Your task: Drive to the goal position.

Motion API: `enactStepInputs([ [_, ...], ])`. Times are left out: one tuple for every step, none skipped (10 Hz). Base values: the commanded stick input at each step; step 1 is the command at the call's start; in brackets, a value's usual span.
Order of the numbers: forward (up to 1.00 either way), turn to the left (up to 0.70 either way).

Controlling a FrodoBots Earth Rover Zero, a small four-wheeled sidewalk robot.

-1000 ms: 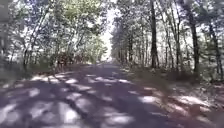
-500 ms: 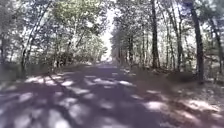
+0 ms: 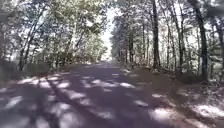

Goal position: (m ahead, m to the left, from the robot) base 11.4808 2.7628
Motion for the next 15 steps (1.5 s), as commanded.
enactStepInputs([
  [0.45, 0.0],
  [0.45, 0.0],
  [0.45, 0.0],
  [0.45, 0.0],
  [0.45, 0.0],
  [0.45, 0.0],
  [0.45, 0.0],
  [0.45, 0.0],
  [0.45, 0.0],
  [0.45, 0.0],
  [0.45, 0.0],
  [0.45, 0.0],
  [0.45, 0.0],
  [0.45, 0.0],
  [0.45, 0.0],
])
